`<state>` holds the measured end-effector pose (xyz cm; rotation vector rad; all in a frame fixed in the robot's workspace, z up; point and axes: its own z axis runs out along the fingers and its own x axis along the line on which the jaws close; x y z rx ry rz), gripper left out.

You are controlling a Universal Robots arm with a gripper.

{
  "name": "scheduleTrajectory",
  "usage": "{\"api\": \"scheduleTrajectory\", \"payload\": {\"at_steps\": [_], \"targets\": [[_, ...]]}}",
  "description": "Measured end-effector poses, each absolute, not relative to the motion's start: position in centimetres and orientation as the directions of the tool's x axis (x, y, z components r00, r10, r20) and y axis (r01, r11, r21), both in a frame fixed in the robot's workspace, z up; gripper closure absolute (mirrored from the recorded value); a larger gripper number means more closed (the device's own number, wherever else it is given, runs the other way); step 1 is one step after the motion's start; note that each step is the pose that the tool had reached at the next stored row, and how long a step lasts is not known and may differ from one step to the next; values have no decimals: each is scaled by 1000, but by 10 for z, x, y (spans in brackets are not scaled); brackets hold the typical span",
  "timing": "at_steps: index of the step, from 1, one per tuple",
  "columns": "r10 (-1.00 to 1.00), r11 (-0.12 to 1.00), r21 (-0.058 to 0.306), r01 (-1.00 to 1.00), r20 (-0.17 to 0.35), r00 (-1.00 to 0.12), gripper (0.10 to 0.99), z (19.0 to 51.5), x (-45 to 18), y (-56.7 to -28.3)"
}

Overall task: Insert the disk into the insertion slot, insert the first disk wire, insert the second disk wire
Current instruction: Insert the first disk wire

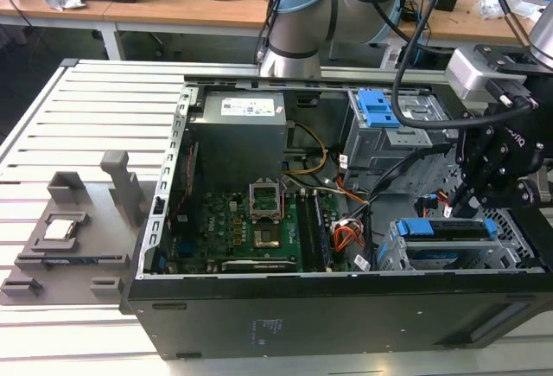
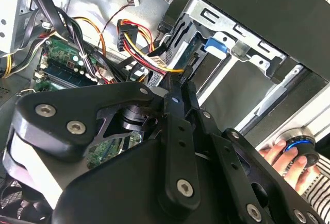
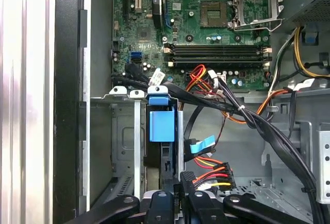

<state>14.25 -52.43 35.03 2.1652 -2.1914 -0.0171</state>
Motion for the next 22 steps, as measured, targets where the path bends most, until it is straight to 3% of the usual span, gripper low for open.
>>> {"api": "scheduleTrajectory", "payload": {"at_steps": [5, 10, 22], "targets": [[-999, 13, 51, -999, 35, -11, 910, 350, 143, -529], [-1000, 11, 51, -999, -5, -11, 910, 350, 143, -534], [-1000, 11, 53, -999, -7, -11, 910, 343, 148, -534]]}}
